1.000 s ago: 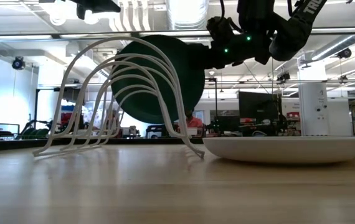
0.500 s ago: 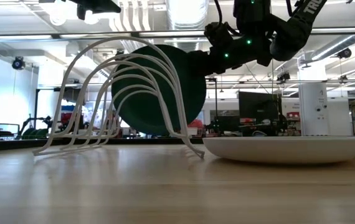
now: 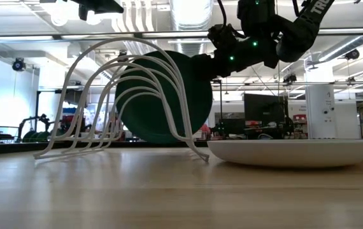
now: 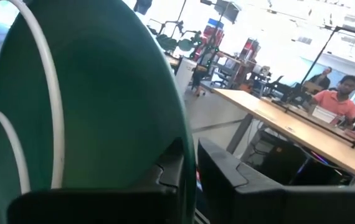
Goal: Sort dishes
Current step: Put the green plate in the dish rack, then put the white plate in the white dish rack
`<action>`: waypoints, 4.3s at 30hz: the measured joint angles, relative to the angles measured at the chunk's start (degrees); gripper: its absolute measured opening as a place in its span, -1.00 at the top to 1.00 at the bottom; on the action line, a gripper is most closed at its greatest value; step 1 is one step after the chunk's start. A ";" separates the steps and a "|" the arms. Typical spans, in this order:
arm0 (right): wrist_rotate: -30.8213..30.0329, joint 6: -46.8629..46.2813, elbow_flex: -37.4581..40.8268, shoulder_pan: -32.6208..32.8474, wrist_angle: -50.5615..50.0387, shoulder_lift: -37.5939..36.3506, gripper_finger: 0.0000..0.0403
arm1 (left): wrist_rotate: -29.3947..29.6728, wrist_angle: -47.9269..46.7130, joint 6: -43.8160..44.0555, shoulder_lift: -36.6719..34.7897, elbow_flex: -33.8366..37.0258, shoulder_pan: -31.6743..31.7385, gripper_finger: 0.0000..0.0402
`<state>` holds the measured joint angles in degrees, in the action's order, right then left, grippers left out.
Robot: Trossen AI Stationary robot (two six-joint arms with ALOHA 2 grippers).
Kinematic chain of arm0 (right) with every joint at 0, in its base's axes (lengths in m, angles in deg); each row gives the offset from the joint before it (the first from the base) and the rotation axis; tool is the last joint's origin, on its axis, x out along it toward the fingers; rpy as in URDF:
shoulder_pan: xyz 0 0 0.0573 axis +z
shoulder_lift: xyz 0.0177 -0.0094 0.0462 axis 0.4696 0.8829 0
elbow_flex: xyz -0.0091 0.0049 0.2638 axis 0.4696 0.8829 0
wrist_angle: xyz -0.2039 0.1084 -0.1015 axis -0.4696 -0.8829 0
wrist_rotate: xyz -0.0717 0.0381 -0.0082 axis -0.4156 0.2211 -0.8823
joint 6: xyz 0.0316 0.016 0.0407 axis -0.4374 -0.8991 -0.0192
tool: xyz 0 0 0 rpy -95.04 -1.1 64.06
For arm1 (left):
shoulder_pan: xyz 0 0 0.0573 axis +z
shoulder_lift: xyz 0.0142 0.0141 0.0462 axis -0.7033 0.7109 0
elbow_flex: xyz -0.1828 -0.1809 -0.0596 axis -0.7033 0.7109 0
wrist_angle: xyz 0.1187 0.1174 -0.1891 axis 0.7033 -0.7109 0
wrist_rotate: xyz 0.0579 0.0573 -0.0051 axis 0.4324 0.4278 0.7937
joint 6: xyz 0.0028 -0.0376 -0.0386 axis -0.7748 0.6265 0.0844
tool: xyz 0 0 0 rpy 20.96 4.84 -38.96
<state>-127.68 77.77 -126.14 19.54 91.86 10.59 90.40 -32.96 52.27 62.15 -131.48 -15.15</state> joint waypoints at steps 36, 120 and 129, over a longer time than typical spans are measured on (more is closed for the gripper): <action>-0.62 -5.74 0.02 2.17 -4.18 -2.71 0.07 | 0.04 -1.54 0.00 0.00 0.00 0.02 1.00; 37.11 -43.75 6.29 6.75 -73.93 -17.27 0.10 | -7.00 -13.44 8.47 3.89 -0.39 -16.61 1.00; 37.80 -42.33 5.94 6.84 -74.65 -18.50 0.11 | -7.02 -13.55 8.59 4.46 -0.39 -16.61 1.00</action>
<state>-89.88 35.44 -120.19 26.38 17.21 -7.90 83.39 -46.51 60.86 66.61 -131.87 -31.77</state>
